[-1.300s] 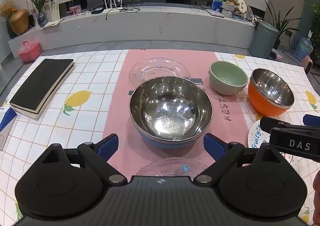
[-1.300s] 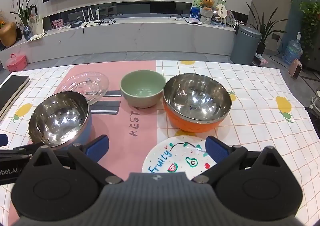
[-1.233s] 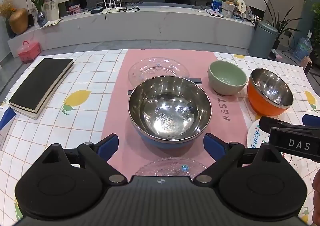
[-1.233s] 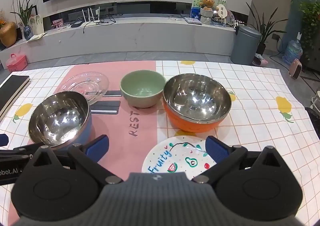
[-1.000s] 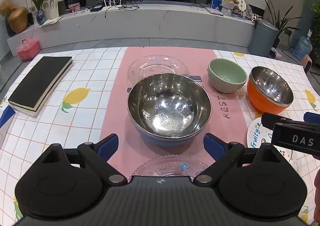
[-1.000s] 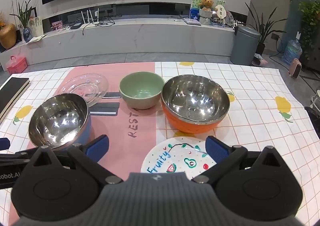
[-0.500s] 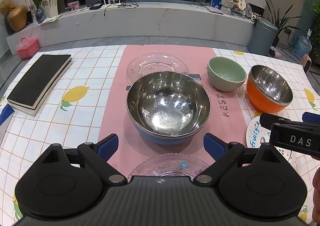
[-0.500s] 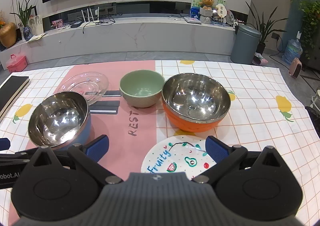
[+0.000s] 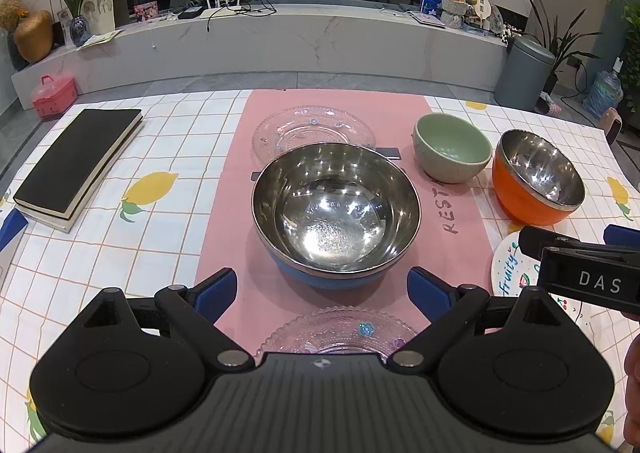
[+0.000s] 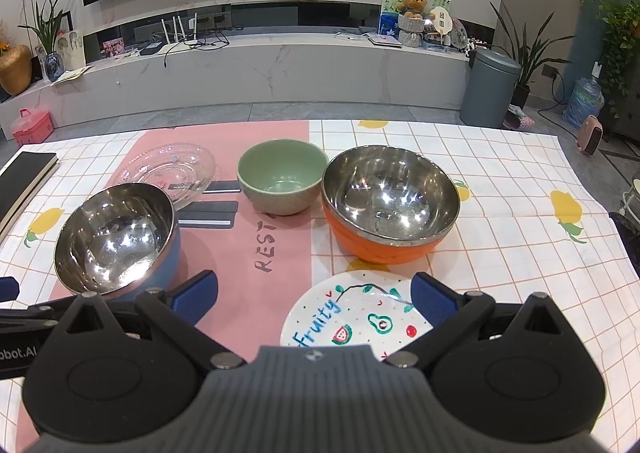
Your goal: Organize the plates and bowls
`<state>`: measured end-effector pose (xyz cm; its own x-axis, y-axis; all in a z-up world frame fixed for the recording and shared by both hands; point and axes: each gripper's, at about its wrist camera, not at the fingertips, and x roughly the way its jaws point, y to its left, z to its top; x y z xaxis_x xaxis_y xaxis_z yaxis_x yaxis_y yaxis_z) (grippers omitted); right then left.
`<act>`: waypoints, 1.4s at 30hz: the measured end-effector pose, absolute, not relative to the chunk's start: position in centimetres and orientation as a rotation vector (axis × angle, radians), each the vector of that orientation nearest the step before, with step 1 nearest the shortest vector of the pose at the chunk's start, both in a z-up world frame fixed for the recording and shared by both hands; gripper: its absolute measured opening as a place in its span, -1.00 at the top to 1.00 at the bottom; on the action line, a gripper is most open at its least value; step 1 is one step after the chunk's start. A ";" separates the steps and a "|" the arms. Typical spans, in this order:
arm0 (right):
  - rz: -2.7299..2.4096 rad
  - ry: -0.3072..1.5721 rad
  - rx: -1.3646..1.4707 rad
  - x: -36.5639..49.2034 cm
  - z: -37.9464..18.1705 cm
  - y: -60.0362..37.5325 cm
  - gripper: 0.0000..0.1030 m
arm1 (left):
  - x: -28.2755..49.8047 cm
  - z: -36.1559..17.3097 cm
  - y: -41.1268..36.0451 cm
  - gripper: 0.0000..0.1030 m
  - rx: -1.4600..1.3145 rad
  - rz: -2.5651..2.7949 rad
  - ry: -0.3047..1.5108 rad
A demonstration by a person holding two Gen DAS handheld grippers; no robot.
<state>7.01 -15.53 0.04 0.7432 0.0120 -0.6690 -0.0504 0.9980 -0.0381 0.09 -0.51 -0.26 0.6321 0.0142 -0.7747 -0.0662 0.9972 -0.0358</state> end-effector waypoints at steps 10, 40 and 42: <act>0.034 0.732 -0.055 7.0 0.0 -15.5 -0.95 | 0.1 -0.3 -0.5 -1.00 -0.064 0.047 0.887; 0.029 0.731 -0.055 7.0 0.1 -15.6 -0.95 | 0.1 -0.3 -0.5 -1.00 -0.055 0.043 0.881; 0.030 0.731 -0.056 7.0 0.1 -15.6 -0.95 | 0.1 -0.3 -0.5 -1.00 -0.053 0.043 0.882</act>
